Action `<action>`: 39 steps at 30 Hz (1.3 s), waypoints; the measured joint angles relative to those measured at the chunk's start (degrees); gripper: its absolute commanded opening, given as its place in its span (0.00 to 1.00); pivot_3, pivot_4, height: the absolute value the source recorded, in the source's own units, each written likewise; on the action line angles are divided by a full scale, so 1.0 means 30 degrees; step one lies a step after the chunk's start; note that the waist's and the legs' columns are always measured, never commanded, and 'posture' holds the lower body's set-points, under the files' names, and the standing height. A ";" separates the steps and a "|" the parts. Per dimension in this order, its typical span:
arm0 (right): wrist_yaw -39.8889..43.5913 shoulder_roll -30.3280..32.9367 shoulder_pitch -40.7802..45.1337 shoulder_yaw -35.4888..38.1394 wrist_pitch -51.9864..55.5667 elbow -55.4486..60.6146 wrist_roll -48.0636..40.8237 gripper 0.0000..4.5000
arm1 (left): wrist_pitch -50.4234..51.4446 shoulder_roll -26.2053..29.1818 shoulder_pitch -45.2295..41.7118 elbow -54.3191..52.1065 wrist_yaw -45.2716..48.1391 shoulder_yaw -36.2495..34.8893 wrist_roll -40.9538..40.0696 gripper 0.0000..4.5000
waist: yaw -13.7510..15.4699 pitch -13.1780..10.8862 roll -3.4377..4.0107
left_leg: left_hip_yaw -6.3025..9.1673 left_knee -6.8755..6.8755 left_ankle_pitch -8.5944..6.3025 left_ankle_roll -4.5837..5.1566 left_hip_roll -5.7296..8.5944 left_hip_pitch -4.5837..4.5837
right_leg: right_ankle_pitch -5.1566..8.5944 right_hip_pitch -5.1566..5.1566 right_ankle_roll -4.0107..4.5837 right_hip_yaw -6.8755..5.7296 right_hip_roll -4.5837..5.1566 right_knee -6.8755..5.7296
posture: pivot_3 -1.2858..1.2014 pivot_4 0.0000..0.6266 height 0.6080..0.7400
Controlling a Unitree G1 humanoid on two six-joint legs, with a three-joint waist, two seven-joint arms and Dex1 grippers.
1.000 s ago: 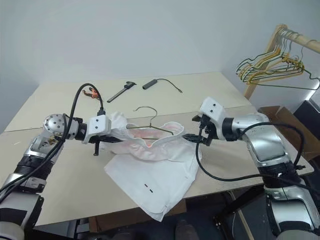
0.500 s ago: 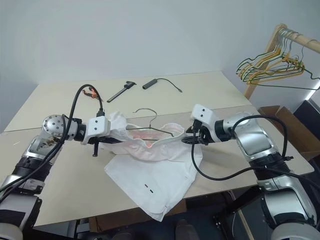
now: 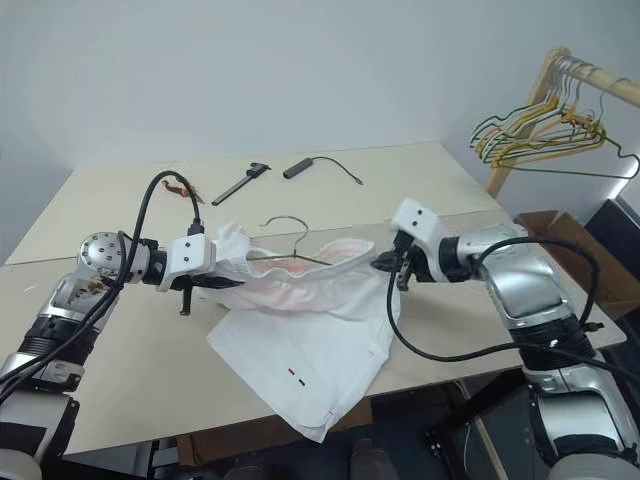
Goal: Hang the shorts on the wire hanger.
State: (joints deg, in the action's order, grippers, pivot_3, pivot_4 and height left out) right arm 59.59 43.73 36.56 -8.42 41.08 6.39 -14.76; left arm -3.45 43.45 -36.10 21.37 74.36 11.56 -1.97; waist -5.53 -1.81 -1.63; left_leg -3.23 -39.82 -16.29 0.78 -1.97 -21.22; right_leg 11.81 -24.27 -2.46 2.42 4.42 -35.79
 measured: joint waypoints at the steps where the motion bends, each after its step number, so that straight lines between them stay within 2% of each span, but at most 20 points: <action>1: -0.0011 0.0204 -0.0349 0.0481 0.0134 0.0757 -0.0313 0.01 | 0.0177 -0.0035 -0.0085 0.0098 -0.0143 0.0066 0.0163 0.00 | 0.0026 0.0000 0.0000 | 0.0004 0.0000 0.0000 0.0000 0.0000 -0.0002 | 0.0001 0.0002 -0.0001 -0.0002 0.0000 0.0004 | 0.48 0.00 1.00; 4: 0.0302 0.1048 -0.1955 0.1550 0.0256 0.3014 -0.1395 0.01 | 0.1124 -0.0304 -0.0447 0.0739 -0.1068 0.0161 0.0829 0.00 | 0.0181 0.0001 -0.0003 | 0.0017 -0.0006 -0.0001 0.0002 0.0002 -0.0014 | 0.0004 0.0010 -0.0006 -0.0020 0.0003 0.0012 | 0.47 0.00 1.00; 7: 0.0799 0.1839 -0.3403 0.1549 0.0217 0.4535 -0.1853 0.01 | 0.2154 -0.0953 -0.1013 0.1143 -0.1775 0.0138 0.0910 0.00 | 0.0199 0.0001 -0.0004 | 0.0008 -0.0015 -0.0002 0.0002 0.0006 -0.0008 | 0.0005 0.0014 -0.0009 -0.0014 0.0006 0.0008 | 0.47 0.00 1.00; 9: 0.0788 0.2560 -0.4228 0.1039 -0.0460 0.5172 -0.1266 0.01 | 0.2566 -0.1377 -0.1420 0.1423 -0.1990 0.0018 0.0666 0.00 | 0.0179 0.0002 -0.0005 | 0.0008 -0.0014 -0.0002 0.0001 0.0005 0.0000 | 0.0006 0.0013 -0.0011 -0.0013 0.0002 0.0006 | 0.47 0.00 1.00; 12: -0.0540 0.2228 -0.4344 -0.0176 -0.1234 0.4954 0.0458 0.01 | 0.2365 -0.1454 -0.1489 0.1402 -0.1334 -0.0236 -0.0042 0.00 | -0.0170 0.0002 -0.0005 | -0.0022 -0.0009 -0.0003 0.0000 0.0002 0.0015 | 0.0006 0.0002 -0.0006 0.0025 -0.0004 -0.0006 | 0.47 0.00 1.00; 15: -0.1973 0.1150 -0.3891 -0.0557 -0.1330 0.4092 0.1337 0.16 | 0.2203 -0.1337 -0.1470 0.1139 -0.0429 -0.0335 -0.0553 0.00 | -0.0375 0.0002 -0.0004 | -0.0013 -0.0007 -0.0002 0.0000 0.0007 0.0011 | 0.0005 0.0003 -0.0004 0.0023 -0.0001 -0.0008 | 0.48 0.00 1.00; 19: -0.2018 0.1309 -0.3198 -0.0234 -0.1345 0.3947 0.1413 0.46 | 0.2044 -0.0754 -0.1433 0.0604 0.0486 -0.0399 -0.0883 0.00 | -0.0376 0.0002 -0.0004 | -0.0005 -0.0007 -0.0004 0.0004 0.0006 -0.0005 | 0.0006 0.0006 -0.0009 0.0015 0.0001 0.0016 | 0.48 0.00 1.00; 21: -0.1480 0.1647 -0.3167 0.0579 -0.1365 0.3858 0.0693 0.64 | 0.1956 -0.0539 -0.1333 0.0534 0.0778 -0.0402 -0.0880 0.00 | -0.0346 0.0001 -0.0004 | -0.0006 -0.0008 -0.0005 0.0006 0.0007 -0.0006 | 0.0006 0.0007 -0.0010 0.0016 0.0005 0.0019 | 0.48 0.00 1.00; 22: -0.1098 0.1836 -0.3167 0.0984 -0.1374 0.3853 0.0294 0.69 | 0.1916 -0.0424 -0.1251 0.0531 0.0902 -0.0400 -0.0870 0.00 | -0.0283 0.0001 -0.0004 | -0.0005 -0.0008 -0.0005 0.0006 0.0005 -0.0006 | 0.0007 0.0006 -0.0010 0.0012 0.0003 0.0018 | 0.49 0.00 1.00; 25: 0.0732 0.2723 -0.3108 0.3021 -0.1379 0.3891 -0.1785 0.69 | 0.1629 -0.0081 -0.1059 0.0558 0.1126 -0.0397 -0.0834 0.00 | -0.0030 -0.0001 -0.0004 | 0.0002 -0.0007 -0.0006 0.0007 -0.0001 0.0006 | 0.0007 0.0013 -0.0009 0.0004 -0.0003 0.0016 | 0.49 0.00 1.00; 28: 0.1558 0.2827 -0.2179 0.3317 -0.1444 0.3826 -0.2724 0.69 | 0.1566 0.0018 -0.1059 0.0558 0.1163 -0.0397 -0.0834 0.00 | -0.0023 -0.0001 -0.0004 | -0.0009 -0.0007 -0.0007 0.0007 -0.0003 0.0034 | 0.0006 0.0030 -0.0007 0.0012 -0.0002 0.0002 | 0.49 0.00 1.00; 32: 0.2232 0.2453 -0.0596 0.0924 -0.2011 0.1995 -0.1759 0.69 | 0.1535 -0.0005 -0.1058 0.0625 0.1247 -0.0379 -0.0818 0.00 | -0.0051 -0.0001 -0.0003 | -0.0017 -0.0010 -0.0006 0.0007 -0.0001 0.0035 | 0.0006 0.0023 -0.0005 0.0015 -0.0003 -0.0006 | 0.49 0.00 1.00; 35: 0.2658 0.1851 0.0683 -0.1406 -0.2970 0.0081 -0.0105 0.69 | 0.1519 -0.0103 -0.1073 0.0575 0.1287 -0.0364 -0.0825 0.00 | -0.0029 -0.0002 -0.0001 | -0.0018 -0.0007 -0.0006 0.0008 0.0001 0.0007 | 0.0006 -0.0005 -0.0006 0.0016 -0.0002 0.0000 | 0.49 0.00 1.00; 39: 0.3377 0.0884 0.2258 -0.3342 -0.4706 -0.2440 0.1679 0.69 | 0.1518 -0.0195 -0.1077 0.0507 0.1314 -0.0363 -0.0847 0.00 | -0.0024 -0.0002 0.0000 | -0.0016 -0.0010 -0.0007 0.0009 0.0003 -0.0014 | 0.0006 -0.0013 -0.0007 0.0014 0.0000 0.0008 | 0.49 0.00 1.00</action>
State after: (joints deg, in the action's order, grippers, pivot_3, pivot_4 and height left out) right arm 69.72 46.38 43.34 -18.44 26.97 -0.93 -9.72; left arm 1.10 42.86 -39.33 22.89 78.31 10.47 -4.52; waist -5.60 -1.81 -1.63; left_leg -3.28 -39.85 -16.31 0.81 -1.97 -21.26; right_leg 11.83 -24.31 -2.48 2.46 4.42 -35.76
